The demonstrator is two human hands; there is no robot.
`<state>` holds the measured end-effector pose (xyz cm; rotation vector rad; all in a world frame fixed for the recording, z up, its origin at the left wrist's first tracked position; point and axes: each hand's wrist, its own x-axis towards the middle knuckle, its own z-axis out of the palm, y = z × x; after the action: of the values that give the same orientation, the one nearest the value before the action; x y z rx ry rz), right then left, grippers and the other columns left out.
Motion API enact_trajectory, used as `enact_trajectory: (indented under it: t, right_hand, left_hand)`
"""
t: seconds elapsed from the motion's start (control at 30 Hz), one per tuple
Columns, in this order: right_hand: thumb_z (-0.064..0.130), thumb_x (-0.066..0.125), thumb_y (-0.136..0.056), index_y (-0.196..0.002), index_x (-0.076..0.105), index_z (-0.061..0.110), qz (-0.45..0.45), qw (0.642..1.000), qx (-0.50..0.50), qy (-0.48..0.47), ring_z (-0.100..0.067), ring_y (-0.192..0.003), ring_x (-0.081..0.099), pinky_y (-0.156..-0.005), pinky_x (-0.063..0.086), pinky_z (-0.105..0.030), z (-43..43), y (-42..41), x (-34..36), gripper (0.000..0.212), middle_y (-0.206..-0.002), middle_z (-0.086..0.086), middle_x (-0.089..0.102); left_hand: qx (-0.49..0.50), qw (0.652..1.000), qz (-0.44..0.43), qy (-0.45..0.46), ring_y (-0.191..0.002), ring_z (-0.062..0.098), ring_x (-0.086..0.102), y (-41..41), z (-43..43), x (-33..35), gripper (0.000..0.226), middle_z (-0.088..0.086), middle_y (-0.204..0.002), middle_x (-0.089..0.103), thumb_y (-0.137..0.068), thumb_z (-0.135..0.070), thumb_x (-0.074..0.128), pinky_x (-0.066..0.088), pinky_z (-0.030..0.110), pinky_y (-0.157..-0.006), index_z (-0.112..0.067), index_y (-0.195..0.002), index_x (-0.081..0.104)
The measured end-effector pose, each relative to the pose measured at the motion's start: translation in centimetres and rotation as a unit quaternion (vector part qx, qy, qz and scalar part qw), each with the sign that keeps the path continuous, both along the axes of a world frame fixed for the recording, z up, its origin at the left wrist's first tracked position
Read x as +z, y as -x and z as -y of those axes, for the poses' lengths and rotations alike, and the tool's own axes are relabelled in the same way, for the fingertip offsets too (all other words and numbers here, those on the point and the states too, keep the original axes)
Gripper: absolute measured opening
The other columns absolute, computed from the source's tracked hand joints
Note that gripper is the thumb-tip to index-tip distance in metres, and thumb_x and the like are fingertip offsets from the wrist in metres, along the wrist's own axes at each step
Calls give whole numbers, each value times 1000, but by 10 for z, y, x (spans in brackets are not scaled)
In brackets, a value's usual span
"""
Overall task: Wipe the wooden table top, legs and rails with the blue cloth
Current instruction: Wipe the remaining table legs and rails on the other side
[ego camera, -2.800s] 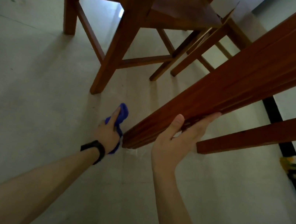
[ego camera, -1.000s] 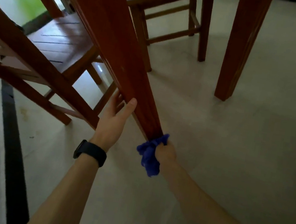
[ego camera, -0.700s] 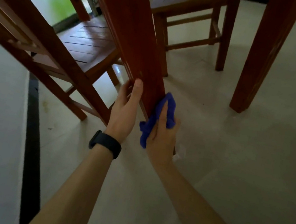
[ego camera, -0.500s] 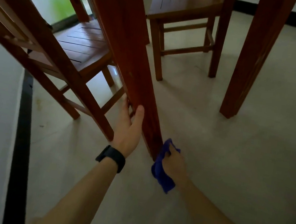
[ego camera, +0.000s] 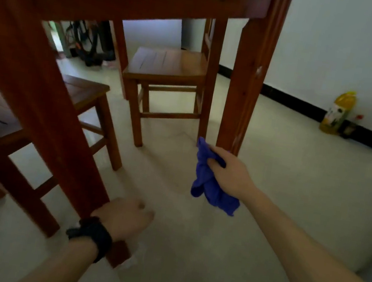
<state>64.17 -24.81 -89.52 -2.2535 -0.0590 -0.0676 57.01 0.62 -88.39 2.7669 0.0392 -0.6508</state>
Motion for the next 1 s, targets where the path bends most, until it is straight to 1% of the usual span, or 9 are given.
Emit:
enact_trajectory:
  t: [0.07, 0.2, 0.4, 0.5, 0.63, 0.7, 0.77, 0.9, 1.0]
  right_hand:
    - [34, 43, -102, -142, 43, 37, 11, 999, -4, 41, -9, -100, 50, -85, 37, -23, 23, -9, 24, 40, -119, 12, 52]
    - [33, 41, -103, -143, 41, 38, 24, 996, -43, 71, -11, -95, 54, -79, 41, -24, 67, -35, 66, 41, -118, 12, 52]
    - [27, 39, -104, -140, 43, 34, 87, 978, -177, -67, -8, -87, 53, -65, 39, -19, 112, -53, 125, 37, -114, 2, 50]
    - [31, 40, -103, -141, 41, 32, 165, 957, -215, -100, -6, -85, 52, -64, 39, -16, 120, -54, 160, 38, -116, 2, 48]
    - [34, 39, -103, -144, 38, 31, 296, 923, -229, -91, -12, -95, 53, -73, 43, -16, 117, -59, 194, 41, -123, 1, 45]
    - [37, 37, -103, -147, 35, 32, 336, 914, -214, -80, -16, -108, 52, -85, 48, -23, 110, -68, 197, 43, -131, -1, 42]
    - [37, 41, -102, -151, 30, 29, 364, 912, -186, -26, -22, -125, 43, -99, 41, -27, 96, -84, 188, 51, -145, -7, 33]
    - [19, 67, -90, -152, 27, 20, 347, 924, -135, 88, -35, -132, 34, -103, 37, -34, 79, -117, 141, 73, -155, -13, 22]
    - [20, 61, -92, -148, 32, 22, 209, 971, -99, 57, -28, -130, 39, -106, 42, -38, 81, -105, 73, 64, -150, -9, 33]
  left_hand:
    - [-43, 994, 98, -20, -107, 15, 59, -21, 36, 27, 45, -4, -127, 60, -97, -55, 40, 49, 28, -87, -31, -134, 50]
    - [-104, 969, 222, -5, -112, 15, 57, -61, 107, 96, 47, -5, -134, 54, -98, -51, 42, 53, 36, -90, -33, -141, 43]
    - [-80, 958, 210, 177, -114, 7, 52, -94, 182, 174, 43, -8, -139, 51, -99, -42, 50, 38, 18, -83, -30, -140, 44]
    - [-30, 944, 190, 269, -133, 13, 44, -103, 203, 195, 53, -4, -152, 40, -100, -42, 49, 39, 28, -101, -30, -150, 33]
    - [41, 919, 174, 351, -142, 19, 34, -104, 218, 209, 55, -2, -158, 30, -104, -34, 43, 32, 30, -105, -31, -154, 21]
    - [65, 907, 179, 375, -145, 20, 30, -110, 219, 207, 58, -2, -161, 25, -103, -36, 43, 29, 38, -114, -33, -155, 16]
    - [82, 895, 193, 395, -144, 19, 30, -123, 218, 200, 57, -4, -161, 25, -104, -33, 42, 27, 40, -115, -37, -154, 16]
    - [99, 865, 205, 448, -141, 11, 31, -147, 214, 184, 51, -13, -158, 26, -106, -35, 38, 24, 29, -103, -45, -152, 18]
    - [87, 856, 195, 471, -135, 6, 33, -163, 218, 167, 50, -14, -154, 30, -106, -38, 34, 23, 27, -98, -47, -151, 14]
